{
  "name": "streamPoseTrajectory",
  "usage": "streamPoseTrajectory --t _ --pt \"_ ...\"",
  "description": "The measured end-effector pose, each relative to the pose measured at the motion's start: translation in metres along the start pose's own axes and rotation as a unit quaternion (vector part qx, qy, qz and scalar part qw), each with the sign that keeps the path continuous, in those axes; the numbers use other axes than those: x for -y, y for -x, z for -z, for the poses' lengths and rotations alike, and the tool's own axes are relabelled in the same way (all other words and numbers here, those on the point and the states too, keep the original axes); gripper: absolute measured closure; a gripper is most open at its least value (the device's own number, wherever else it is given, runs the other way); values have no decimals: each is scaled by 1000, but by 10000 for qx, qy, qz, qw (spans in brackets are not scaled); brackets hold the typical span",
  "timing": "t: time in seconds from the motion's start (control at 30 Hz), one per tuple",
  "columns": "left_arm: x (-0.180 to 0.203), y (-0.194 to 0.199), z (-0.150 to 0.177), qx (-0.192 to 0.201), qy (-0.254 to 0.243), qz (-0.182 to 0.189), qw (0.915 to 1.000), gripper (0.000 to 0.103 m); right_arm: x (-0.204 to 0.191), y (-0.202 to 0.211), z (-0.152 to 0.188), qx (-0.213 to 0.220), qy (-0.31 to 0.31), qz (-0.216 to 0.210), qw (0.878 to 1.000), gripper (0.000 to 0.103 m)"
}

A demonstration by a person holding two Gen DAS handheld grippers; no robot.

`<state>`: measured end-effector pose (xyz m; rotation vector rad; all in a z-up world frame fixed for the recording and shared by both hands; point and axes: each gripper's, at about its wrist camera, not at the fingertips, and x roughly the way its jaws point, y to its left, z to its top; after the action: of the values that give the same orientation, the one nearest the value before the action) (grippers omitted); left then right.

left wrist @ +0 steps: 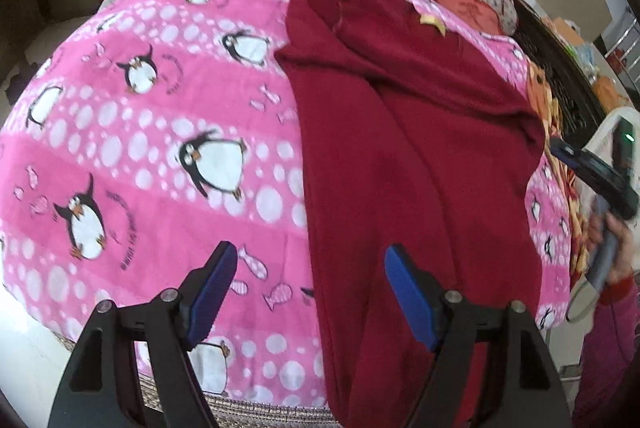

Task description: Fold small clothes

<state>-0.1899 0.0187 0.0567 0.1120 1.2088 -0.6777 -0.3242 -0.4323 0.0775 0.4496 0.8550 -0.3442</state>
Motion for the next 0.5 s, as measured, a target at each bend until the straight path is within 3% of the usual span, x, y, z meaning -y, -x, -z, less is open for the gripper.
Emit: streamPoseTrajectory --t 0.13,0.27,0.37,0.5 --pt "-3 -14 9 -192 41 52 9998 23 -15 37 54 -431 142 -832 9955 78" --pt "-1 -22 17 -335 -35 113 9994 23 -28 54 101 -624 257 -941 9933 78" --pt "0 -23 22 -370 -158 -49 9992 24 -30 59 131 -705 56 -1035 9921 77" --pt "-15 -21 24 -309 120 -149 9993 25 -28 57 151 -757 -243 -1081 9910 77"
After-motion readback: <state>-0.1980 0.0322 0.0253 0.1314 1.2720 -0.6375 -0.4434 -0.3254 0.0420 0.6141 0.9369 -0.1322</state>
